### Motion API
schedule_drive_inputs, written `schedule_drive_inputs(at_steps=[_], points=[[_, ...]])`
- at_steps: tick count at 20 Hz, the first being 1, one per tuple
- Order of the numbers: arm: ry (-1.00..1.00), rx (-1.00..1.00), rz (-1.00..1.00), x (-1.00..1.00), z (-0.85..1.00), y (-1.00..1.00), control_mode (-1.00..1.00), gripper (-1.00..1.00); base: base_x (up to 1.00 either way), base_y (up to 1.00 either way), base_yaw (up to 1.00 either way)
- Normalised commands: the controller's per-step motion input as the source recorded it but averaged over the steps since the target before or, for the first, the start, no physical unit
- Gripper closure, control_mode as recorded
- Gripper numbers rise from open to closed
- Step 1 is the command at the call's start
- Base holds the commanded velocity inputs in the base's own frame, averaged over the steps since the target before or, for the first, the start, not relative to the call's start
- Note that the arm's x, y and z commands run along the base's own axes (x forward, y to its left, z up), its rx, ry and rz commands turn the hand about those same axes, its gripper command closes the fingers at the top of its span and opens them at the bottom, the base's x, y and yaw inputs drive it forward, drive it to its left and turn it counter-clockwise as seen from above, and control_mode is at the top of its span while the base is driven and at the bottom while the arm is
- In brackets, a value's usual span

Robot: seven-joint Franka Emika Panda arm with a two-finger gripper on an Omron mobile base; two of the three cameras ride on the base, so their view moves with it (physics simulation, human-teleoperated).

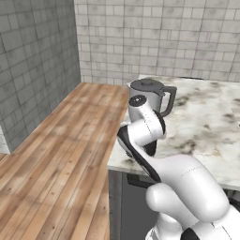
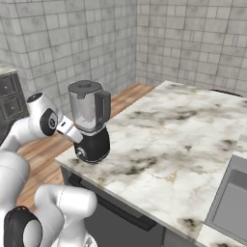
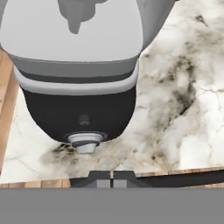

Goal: Grab the onions from the fridge, place them in the blender, close the lid, and turn on the blender to create a marinade.

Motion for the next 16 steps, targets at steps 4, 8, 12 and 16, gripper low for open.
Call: schedule_drive_inputs(at_steps=[4, 8, 12, 16], points=[[0.01, 0.0, 0.0, 0.12, -0.3, 0.0, -1.0, 1.0, 0.0, 0.0, 0.0], [0.0, 0.0, 0.0, 0.17, -0.28, 0.0, -1.0, 1.0, 0.0, 0.0, 0.0], [0.0, 0.0, 0.0, 0.23, -0.18, 0.0, -1.0, 1.0, 0.0, 0.0, 0.0], [0.0, 0.0, 0.0, 0.18, -0.12, 0.0, -1.0, 1.0, 0.0, 0.0, 0.0]])
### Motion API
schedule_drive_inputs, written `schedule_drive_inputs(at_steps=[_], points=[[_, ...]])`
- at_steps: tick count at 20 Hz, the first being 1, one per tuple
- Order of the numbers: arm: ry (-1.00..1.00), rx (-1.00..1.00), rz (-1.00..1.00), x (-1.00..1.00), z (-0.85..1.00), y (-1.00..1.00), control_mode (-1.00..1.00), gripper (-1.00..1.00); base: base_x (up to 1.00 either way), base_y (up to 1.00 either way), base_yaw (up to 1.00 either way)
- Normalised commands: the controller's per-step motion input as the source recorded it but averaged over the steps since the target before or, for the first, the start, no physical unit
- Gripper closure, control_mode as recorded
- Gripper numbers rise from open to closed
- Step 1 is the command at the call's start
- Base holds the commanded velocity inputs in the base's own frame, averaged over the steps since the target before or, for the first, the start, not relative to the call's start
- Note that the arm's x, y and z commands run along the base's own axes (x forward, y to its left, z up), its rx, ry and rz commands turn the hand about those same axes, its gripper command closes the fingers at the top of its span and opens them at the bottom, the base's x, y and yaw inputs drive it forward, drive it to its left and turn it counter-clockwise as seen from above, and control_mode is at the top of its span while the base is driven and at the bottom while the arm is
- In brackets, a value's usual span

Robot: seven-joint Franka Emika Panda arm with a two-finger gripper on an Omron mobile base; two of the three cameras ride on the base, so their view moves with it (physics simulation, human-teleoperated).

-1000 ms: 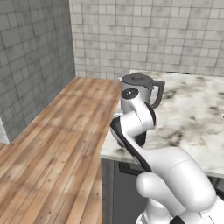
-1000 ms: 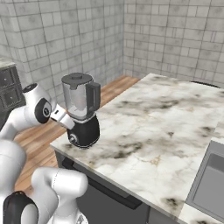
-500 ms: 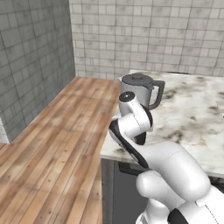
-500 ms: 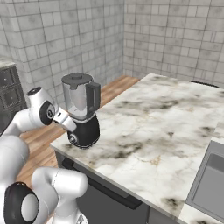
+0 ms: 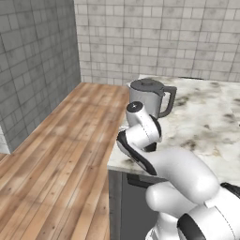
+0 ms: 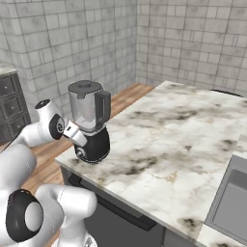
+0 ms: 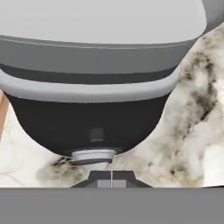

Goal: Grab the onions from the fridge, place them in the blender, close the lid, and turn on the blender to create a marinade.

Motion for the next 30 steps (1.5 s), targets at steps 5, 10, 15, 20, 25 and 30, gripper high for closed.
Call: schedule_drive_inputs(at_steps=[5, 10, 15, 20, 25, 30], points=[[0.0, 0.0, 0.0, 0.15, -0.16, 0.0, -1.0, 1.0, 0.0, 0.0, 0.0], [0.0, 0.0, 0.0, 0.16, -0.15, 0.0, -1.0, 1.0, 0.0, 0.0, 0.0], [0.0, 0.0, 0.0, 0.19, -0.08, 0.0, -1.0, 1.0, 0.0, 0.0, 0.0], [0.0, 0.0, 0.0, 0.22, -0.06, 0.0, -1.0, 1.0, 0.0, 0.0, 0.0], [0.0, 0.0, 0.0, 0.21, -0.07, 0.0, -1.0, 1.0, 0.0, 0.0, 0.0], [0.0, 0.0, 0.0, 0.1, -0.12, -0.12, -1.0, 1.0, 0.0, 0.0, 0.0]])
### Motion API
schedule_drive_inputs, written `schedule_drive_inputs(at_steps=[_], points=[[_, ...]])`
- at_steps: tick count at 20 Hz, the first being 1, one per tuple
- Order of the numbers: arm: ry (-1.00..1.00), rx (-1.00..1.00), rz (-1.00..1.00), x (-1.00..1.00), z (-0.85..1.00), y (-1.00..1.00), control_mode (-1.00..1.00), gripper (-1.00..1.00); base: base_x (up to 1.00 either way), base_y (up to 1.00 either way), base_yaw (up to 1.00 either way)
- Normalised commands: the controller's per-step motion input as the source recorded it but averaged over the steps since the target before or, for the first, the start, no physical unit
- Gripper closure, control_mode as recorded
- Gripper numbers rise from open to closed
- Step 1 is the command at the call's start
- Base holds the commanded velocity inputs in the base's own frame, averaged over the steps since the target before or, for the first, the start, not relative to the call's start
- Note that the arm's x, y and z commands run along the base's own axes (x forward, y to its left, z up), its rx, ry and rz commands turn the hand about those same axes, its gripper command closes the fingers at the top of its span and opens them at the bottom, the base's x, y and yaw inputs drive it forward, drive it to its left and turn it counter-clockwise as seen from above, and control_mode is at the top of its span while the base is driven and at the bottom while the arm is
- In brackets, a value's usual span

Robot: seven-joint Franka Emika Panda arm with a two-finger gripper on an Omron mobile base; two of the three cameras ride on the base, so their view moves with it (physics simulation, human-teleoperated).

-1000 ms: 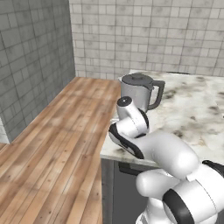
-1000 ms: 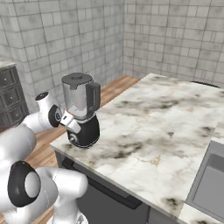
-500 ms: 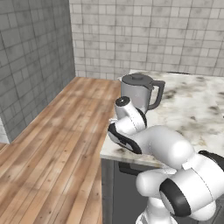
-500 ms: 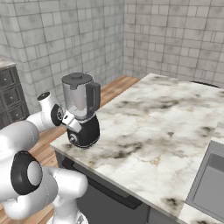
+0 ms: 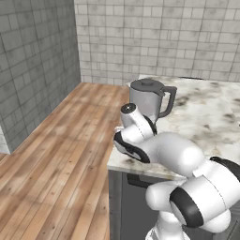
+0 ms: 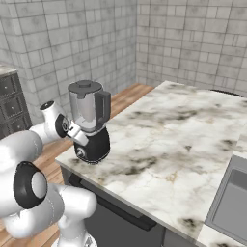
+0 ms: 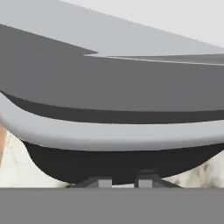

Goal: Grab the onions from the fridge, place them in the blender, close the lid, and turn on the blender to create a marinade.

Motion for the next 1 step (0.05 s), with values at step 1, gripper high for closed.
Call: schedule_drive_inputs(at_steps=[1], points=[[0.0, 0.0, 0.0, 0.0, -0.08, -0.31, -1.0, 1.0, 0.0, 0.0, 0.0]])
